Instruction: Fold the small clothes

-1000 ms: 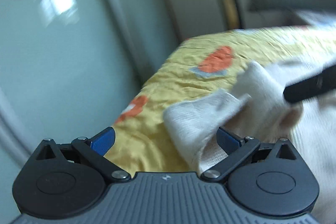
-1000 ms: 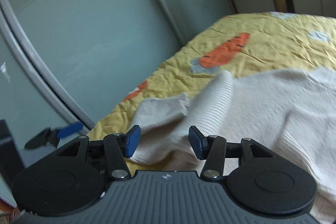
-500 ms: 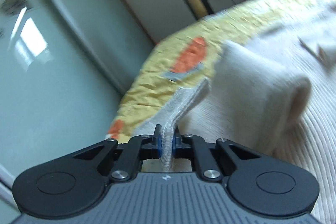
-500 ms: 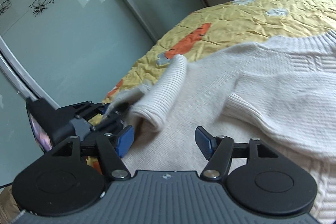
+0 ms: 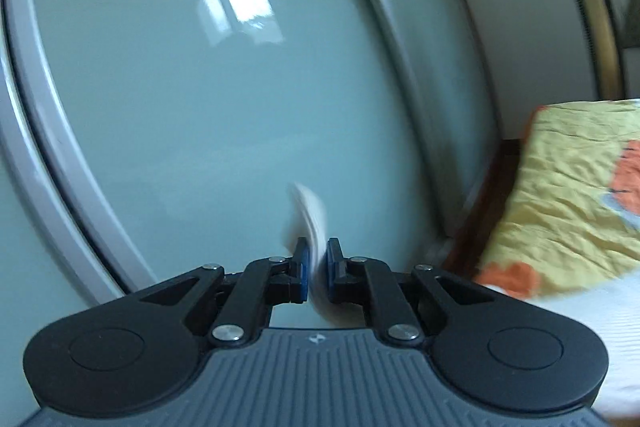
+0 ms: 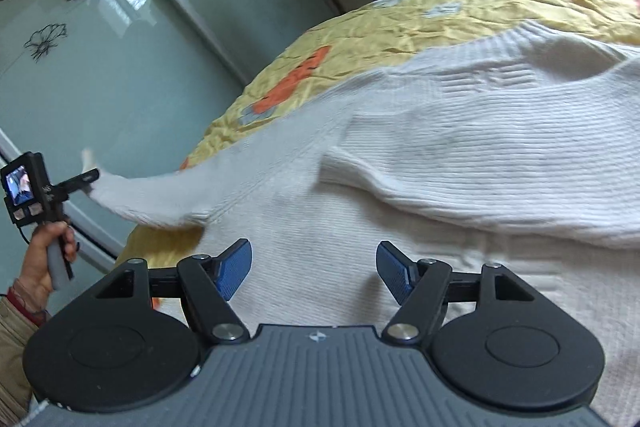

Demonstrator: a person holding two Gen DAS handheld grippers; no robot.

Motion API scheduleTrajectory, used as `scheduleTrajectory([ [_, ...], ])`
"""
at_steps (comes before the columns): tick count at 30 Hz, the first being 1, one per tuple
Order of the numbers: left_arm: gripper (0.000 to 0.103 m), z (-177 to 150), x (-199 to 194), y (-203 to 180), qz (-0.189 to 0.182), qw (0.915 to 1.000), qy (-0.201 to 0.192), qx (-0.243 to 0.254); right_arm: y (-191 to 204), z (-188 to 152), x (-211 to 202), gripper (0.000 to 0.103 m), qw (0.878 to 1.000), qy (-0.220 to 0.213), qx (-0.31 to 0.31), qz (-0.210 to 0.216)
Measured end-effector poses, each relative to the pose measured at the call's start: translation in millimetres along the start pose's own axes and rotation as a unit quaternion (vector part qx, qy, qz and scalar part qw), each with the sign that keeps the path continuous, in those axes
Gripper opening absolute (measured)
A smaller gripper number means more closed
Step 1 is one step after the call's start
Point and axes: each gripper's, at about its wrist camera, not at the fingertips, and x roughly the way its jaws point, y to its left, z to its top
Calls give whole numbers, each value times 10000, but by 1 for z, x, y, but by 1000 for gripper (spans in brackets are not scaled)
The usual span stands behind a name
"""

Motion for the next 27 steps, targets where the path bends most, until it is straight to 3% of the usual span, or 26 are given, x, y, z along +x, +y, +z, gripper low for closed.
scheduleTrajectory([
  [4,9,10,-21,-22,-273,9992,-285,-46,-11,1,-9,74,9998,-160,45,-148],
  [9,8,23,-70,-67,-1127,9916,-638,-44,-30,1,-21,78,9986,-325,249,-323],
  [14,9,26,-77,-69,-2404,9672,123,-810,-35,-2,-37,79,9981,-441,261,-331],
  [16,12,16,-78,-60,-2519,9616,410,-1008,-31,-4,-42,82,9984,-435,64,-368],
  [17,20,11,-77,-52,-2492,9604,538,-1124,-28,-5,-43,84,9982,-435,-22,-404],
  [19,60,-4,-74,-30,-2507,9517,896,-1527,-25,-7,-43,86,9980,-433,-143,-431],
  [20,95,-14,-70,-17,-2539,9433,1108,-1830,-24,-8,-44,87,9982,-431,-134,-395],
  [21,102,-25,-67,-2,-2561,9322,1270,-2222,-24,-8,-43,87,9985,-423,-94,-335],
  [24,102,-62,-53,35,-2806,8819,1831,-3317,-23,-11,-38,87,9993,-348,27,-162],
  [27,102,-98,-33,56,-3146,8116,2203,-4402,-21,-15,-31,87,9996,-231,32,-130],
])
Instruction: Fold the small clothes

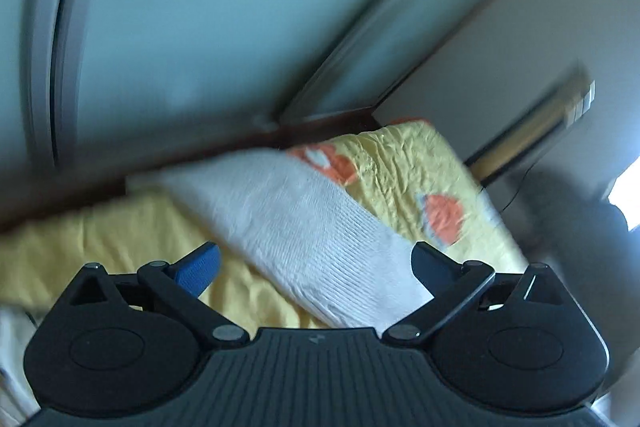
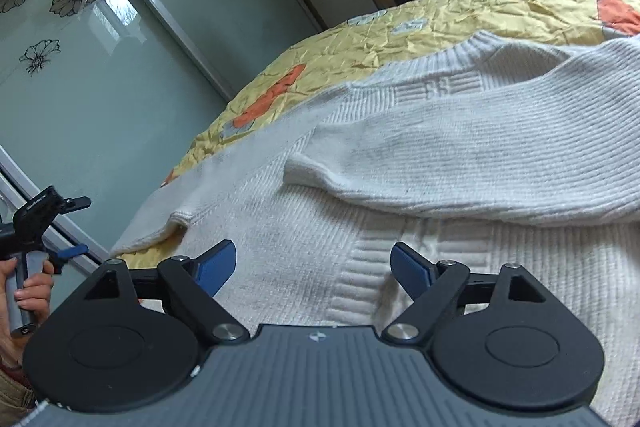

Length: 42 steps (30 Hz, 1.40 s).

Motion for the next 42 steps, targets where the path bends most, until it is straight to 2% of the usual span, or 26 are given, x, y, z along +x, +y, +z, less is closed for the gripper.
scheduleTrajectory([
  [2,102,1,11,25,-413,9957,198,-807,2,-3,3,87,10000,33,-5,-20],
  [4,101,-4,26,46,-788,9840,271,-1578,3,-4,2,87,10000,43,-1,-23],
  [5,98,-6,33,53,-842,9794,221,-1824,3,-5,1,87,10000,41,0,-30],
  [8,87,-7,45,67,-946,9666,-185,-2375,2,-6,-4,87,10000,7,-11,-99],
  [10,79,-3,49,76,-1109,9520,-517,-2807,-2,-6,-8,87,9999,-15,22,-154],
  [12,56,2,56,87,-1088,9366,-696,-3259,-5,-7,-11,87,9998,-27,64,-192],
  [13,48,5,60,91,-1057,9327,-677,-3381,-7,-7,-12,87,9997,-30,76,-213],
  [14,28,8,64,91,-966,9333,-608,-3405,-8,-7,-13,87,9997,-30,79,-221],
  [15,15,12,67,88,-827,9378,-542,-3329,-9,-7,-13,87,9997,-28,85,-218],
  [17,9,18,63,72,-519,9566,-610,-2801,-11,-8,-14,87,9998,-20,93,-201],
  [19,9,25,55,32,-159,9819,-826,-1699,-12,-8,-16,87,9998,-21,63,-205],
  [20,9,26,51,8,-31,9897,-914,-1101,-13,-8,-17,87,9997,-28,49,-220],
  [21,9,25,49,-20,51,9941,-985,-447,-13,-8,-17,87,9997,-40,45,-236],
  [23,9,15,45,-77,79,9910,-1080,789,-15,-7,-19,87,9996,-77,59,-262],
  [24,9,6,43,-105,29,9843,-1095,1383,-17,-6,-19,87,9996,-95,78,-264],
  [26,9,-18,42,-154,-220,9638,-1042,2444,-20,-6,-21,87,9995,-126,119,-273],
  [30,9,-89,59,-219,-784,9079,-362,4103,-26,-7,-24,87,9992,-150,186,-312],
  [32,11,-130,77,-235,-866,8740,129,4779,-28,-7,-25,87,9991,-161,209,-337],
  [34,16,-169,92,-238,-804,8467,488,5237,-28,-6,-27,87,9990,-177,206,-367],
  [35,27,-181,93,-237,-758,8357,606,5406,-28,-4,-28,87,9989,-198,192,-377],
  [36,43,-189,93,-236,-712,8272,657,5534,-27,-2,-29,87,9989,-230,170,-374],
  [37,52,-201,88,-233,-684,8196,611,5655,-27,0,-30,87,9989,-263,142,-360],
  [38,72,-209,83,-228,-680,8137,492,5753,-26,4,-30,87,9989,-309,117,-334],
  [39,85,-217,77,-223,-687,8086,342,5833,-25,8,-30,87,9989,-353,102,-297],
  [41,87,-229,65,-213,-718,8015,117,5936,-23,19,-25,87,9989,-445,98,-120],
  [42,87,-229,55,-206,-723,8021,58,5927,-23,23,-21,87,9988,-480,124,2],
])
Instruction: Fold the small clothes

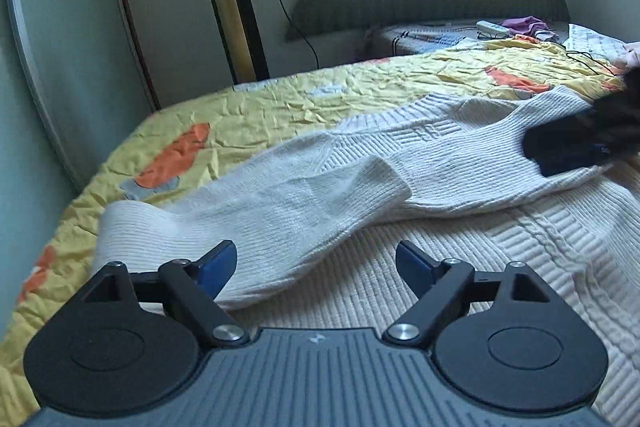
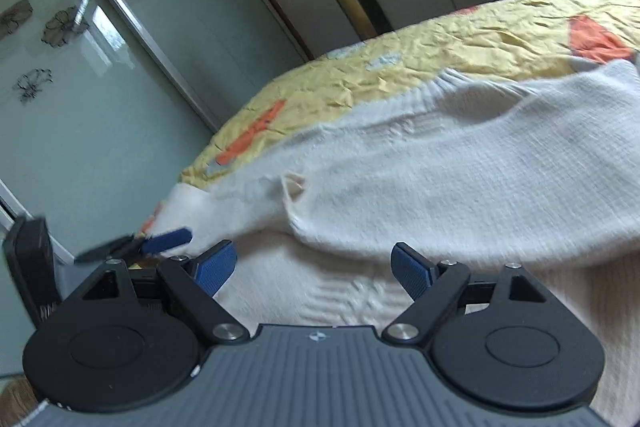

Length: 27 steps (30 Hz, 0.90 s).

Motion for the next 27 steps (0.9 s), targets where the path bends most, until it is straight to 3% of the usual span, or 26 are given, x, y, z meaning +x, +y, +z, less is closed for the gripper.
scheduleTrajectory([
  [6,87,-17,-8,14,261,9976,153,-625,-8,27,65,85,9925,280,791,885],
  [9,87,-24,-6,17,391,9962,316,-711,-12,35,103,79,9853,541,1219,1071],
  [12,87,-25,-7,21,466,9951,354,-803,-10,37,128,65,9814,648,1442,1091],
  [14,87,-25,-7,23,521,9943,339,-867,-7,38,140,41,9778,695,1590,1179],
  [15,87,-25,-7,23,555,9940,320,-884,-5,39,144,32,9781,728,1590,1127],
  [16,87,-24,-9,24,588,9938,287,-895,-2,39,146,13,9804,749,1539,971],
  [18,87,-24,-16,25,661,9935,171,-907,2,43,142,13,9862,651,1364,682],
  [22,87,-22,-21,29,822,9916,90,-991,10,55,104,11,9965,1,726,409],
  [27,87,-18,-23,32,789,9905,1,-1125,4,64,48,8,9975,-652,-5,-259],
])
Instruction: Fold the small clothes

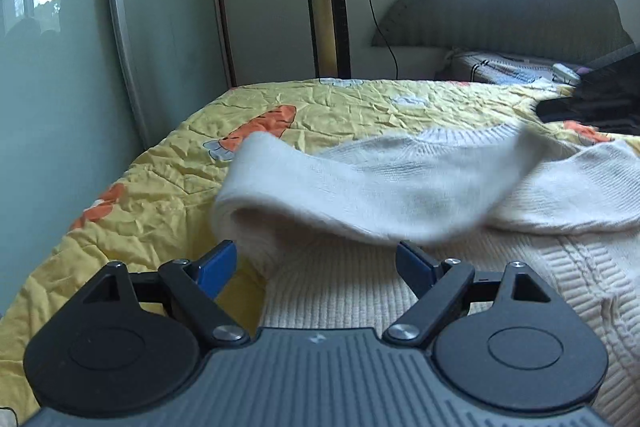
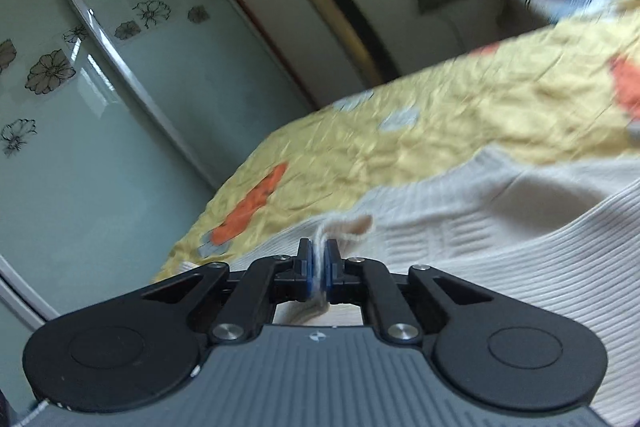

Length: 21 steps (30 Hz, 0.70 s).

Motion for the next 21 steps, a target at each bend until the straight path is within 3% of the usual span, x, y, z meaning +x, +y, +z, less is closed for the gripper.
scheduleTrajectory([
  [2,87,0,0,0,-64,10000,5,-33,-7,0,-20,2,9989,-189,-244,-360],
  [5,87,0,2,0,-99,9999,35,-63,-24,-2,-44,2,9938,-341,-521,-923],
  [7,87,2,4,0,-101,9998,62,-129,-43,-1,-46,4,9935,-254,-320,-1060],
  [9,87,3,6,0,-150,9996,101,-225,-63,-3,-44,7,9981,13,95,-615],
  [11,87,3,7,-1,-200,9992,158,-309,-73,-7,-31,24,9980,299,526,-164],
  [14,87,1,4,-4,-184,9993,169,-276,-68,-10,0,45,9951,663,718,151],
  [18,87,2,1,-6,-132,9996,169,-193,-64,-18,40,46,9878,948,1186,343],
  [19,87,3,1,-5,-119,9996,170,-193,-61,-20,47,42,9868,909,1275,420],
  [20,87,3,1,-5,-96,9996,162,-200,-57,-23,49,14,9872,881,1270,387],
  [21,87,4,0,-3,-72,9997,140,-208,-54,-24,52,14,9878,911,1221,313],
])
